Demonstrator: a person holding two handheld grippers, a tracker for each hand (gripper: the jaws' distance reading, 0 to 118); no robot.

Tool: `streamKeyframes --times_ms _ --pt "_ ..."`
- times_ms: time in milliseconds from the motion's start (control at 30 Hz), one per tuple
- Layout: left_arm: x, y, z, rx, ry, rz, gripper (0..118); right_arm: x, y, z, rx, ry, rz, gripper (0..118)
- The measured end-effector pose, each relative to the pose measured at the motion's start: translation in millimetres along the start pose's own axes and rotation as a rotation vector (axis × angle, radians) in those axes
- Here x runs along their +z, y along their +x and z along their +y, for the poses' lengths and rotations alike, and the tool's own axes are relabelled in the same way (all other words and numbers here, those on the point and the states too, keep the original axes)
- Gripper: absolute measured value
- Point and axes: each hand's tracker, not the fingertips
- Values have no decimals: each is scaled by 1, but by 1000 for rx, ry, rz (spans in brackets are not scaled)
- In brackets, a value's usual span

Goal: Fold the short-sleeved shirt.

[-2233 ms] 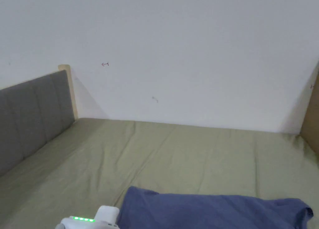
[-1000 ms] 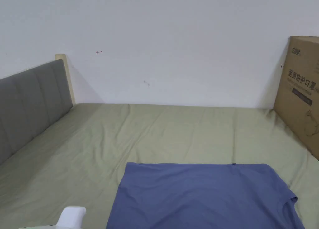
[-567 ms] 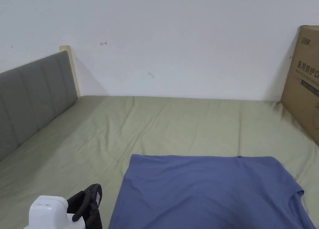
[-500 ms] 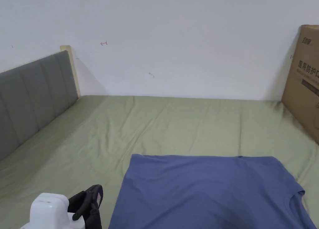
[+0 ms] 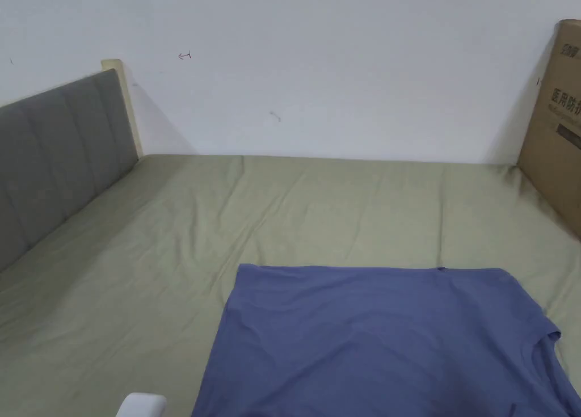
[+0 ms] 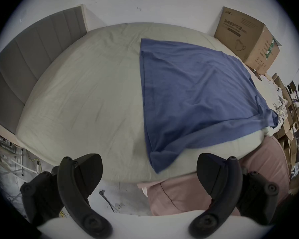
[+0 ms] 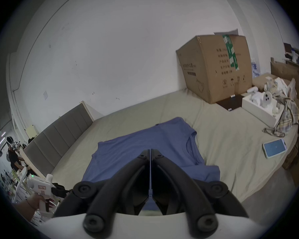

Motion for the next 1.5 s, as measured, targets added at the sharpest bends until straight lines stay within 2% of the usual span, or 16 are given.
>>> streamKeyframes --times_ms 67,100,167,200,400,533,567,600,633,667,833,967,1000,1100,1200,1500 --pt "-2 -1 10 21 19 4 107 -4 2 -3 -3 -20 -16 1" --pt "-4 -1 11 27 33 -6 91 -5 3 -4 -1 -26 -21 1" --pt "-9 3 13 31 72 -32 14 -9 5 -6 5 -43 -29 1" --pt "-11 7 14 29 71 -32 5 -9 6 -7 6 -50 -33 1" --pt "6 31 9 -28 155 -32 4 -16 29 1 -13 -82 -38 1" --pt "26 25 7 33 197 -66 4 -55 67 7 -21 -347 -104 2" --pt "32 26 6 38 210 -61 4 -69 78 5 -39 -461 -137 16" --pt "36 25 5 39 219 -61 4 -85 93 0 -51 -554 -170 54" --pt "39 24 6 42 224 -67 4 -99 104 -9 -50 -636 -221 108" --pt "41 23 6 43 230 -71 4 -109 113 -19 -39 -697 -267 118" --pt "46 28 6 29 240 -64 4 -145 139 -46 96 -839 -353 116" --pt "42 30 6 12 212 -5 4 -139 136 -65 88 -878 -328 99" --pt "42 31 6 6 206 4 4 -133 132 -63 130 -839 -313 89" --pt "40 32 3 -2 198 -2 4 -119 124 -54 179 -809 -252 9" --pt "39 35 2 -3 200 0 4 -104 119 -41 117 -782 -177 7" --pt "73 22 -2 -5 243 -3 4 -53 116 -18 114 -679 -156 7"
